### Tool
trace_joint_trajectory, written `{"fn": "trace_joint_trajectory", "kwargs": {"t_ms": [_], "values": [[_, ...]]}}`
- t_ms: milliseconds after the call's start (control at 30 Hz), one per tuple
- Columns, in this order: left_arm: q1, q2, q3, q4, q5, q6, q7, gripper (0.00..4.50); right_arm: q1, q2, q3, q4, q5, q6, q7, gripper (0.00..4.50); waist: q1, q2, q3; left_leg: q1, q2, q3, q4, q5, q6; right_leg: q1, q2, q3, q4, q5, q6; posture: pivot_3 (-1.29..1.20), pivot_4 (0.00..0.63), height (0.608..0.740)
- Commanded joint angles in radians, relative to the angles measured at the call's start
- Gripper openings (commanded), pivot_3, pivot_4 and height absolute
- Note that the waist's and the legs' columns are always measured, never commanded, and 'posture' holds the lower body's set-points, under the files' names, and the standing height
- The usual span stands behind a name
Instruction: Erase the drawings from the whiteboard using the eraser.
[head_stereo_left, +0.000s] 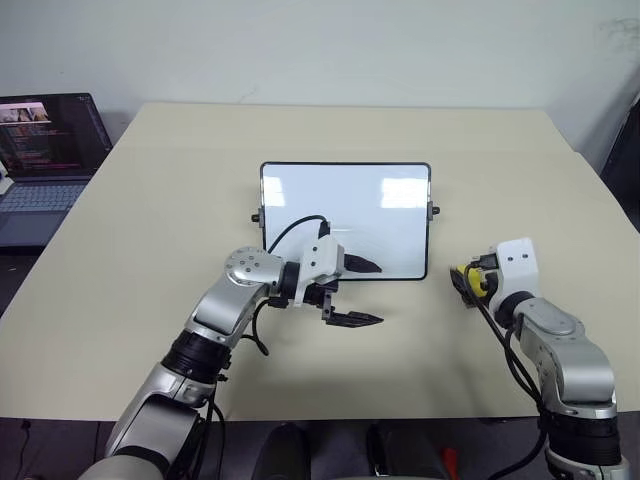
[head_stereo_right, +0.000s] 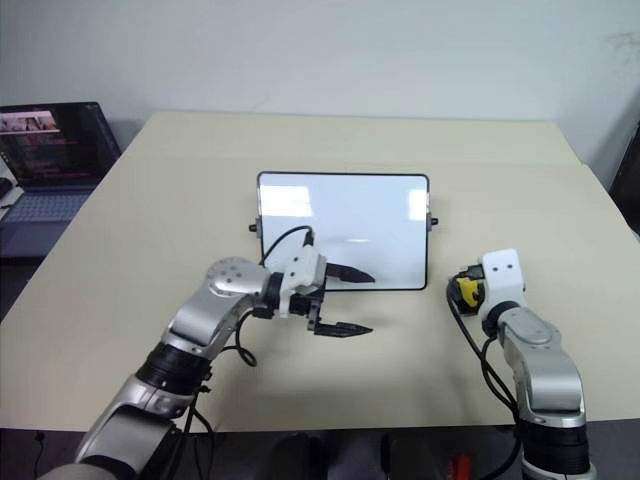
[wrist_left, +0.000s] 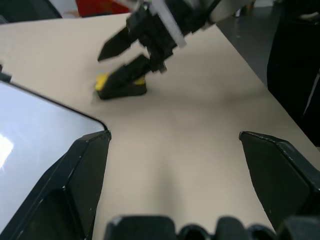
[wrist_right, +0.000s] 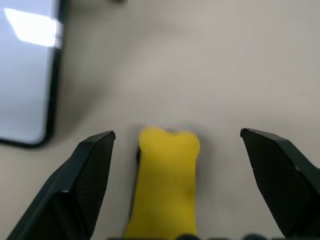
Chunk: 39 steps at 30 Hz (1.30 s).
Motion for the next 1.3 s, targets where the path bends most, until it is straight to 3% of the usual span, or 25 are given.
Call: {"fn": "trace_joint_trajectory", "kwargs": {"t_ms": [33, 167, 433, 633, 867, 1067, 1300], "values": [[0.067, 0.026, 0.139, -0.143, -0.073, 0.108, 0.124, 4.50, 0.010, -0.037, 0.051, -0.159, 0.051, -0.099, 0.088, 4.44, -0.001, 0.000, 0.000, 0.000, 0.000, 0.000, 0.000, 0.000, 0.000, 0.000, 0.000, 0.000, 0.000, 0.000, 0.000, 0.00, 0.150, 0.740], [0.204, 0.008, 0.279, -0.351, -0.127, 0.238, 0.330, 4.50, 0.034, -0.026, 0.128, -0.173, 0.059, -0.192, 0.116, 4.44, 0.002, 0.000, 0.000, 0.000, 0.002, -0.002, 0.000, 0.000, 0.000, 0.000, -0.002, -0.002, -0.001, 0.000, 0.000, 0.00, 0.150, 0.740], [0.534, -0.085, 0.514, -0.687, -0.165, 0.356, 0.688, 4.50, 0.039, 0.060, 0.158, -0.015, 0.051, -0.466, 0.094, 4.44, 0.003, -0.001, -0.001, 0.002, -0.001, -0.001, 0.001, 0.000, 0.000, 0.003, -0.008, -0.001, 0.000, 0.000, 0.000, 0.00, 0.150, 0.740], [0.623, -0.130, 0.621, -0.692, -0.094, 0.315, 0.875, 4.50, 0.024, 0.064, 0.082, 0.068, 0.087, -0.537, 0.094, 4.44, 0.013, -0.001, -0.001, 0.004, -0.001, -0.003, 0.001, 0.000, 0.000, 0.004, -0.007, -0.003, 0.001, 0.000, 0.000, 0.00, 0.150, 0.740], [0.627, -0.144, 0.578, -0.700, -0.041, 0.301, 0.954, 4.50, 0.089, 0.034, 0.014, 0.083, 0.138, -0.564, 0.132, 4.44, 0.013, -0.001, -0.001, 0.003, -0.002, -0.001, 0.000, 0.000, 0.000, 0.004, -0.008, -0.002, 0.000, 0.000, 0.000, 0.00, 0.150, 0.740], [0.672, -0.154, 0.544, -0.640, 0.002, 0.246, 0.965, 4.50, 0.307, 0.062, 0.031, -0.093, 0.137, -0.563, 0.095, 4.44, 0.013, -0.001, -0.001, 0.003, -0.001, -0.002, -0.001, 0.000, -0.001, 0.003, -0.008, -0.003, 0.000, -0.001, -0.001, 0.00, 0.150, 0.740], [0.689, -0.193, 0.500, -0.616, 0.032, 0.213, 0.997, 4.50, 0.439, 0.026, -0.005, -0.124, 0.146, -0.581, 0.122, 4.44, 0.009, -0.002, -0.002, 0.004, -0.001, 0.000, 0.000, 0.000, -0.001, 0.004, -0.008, -0.002, 0.000, 0.000, 0.000, 0.00, 0.150, 0.740]]}}
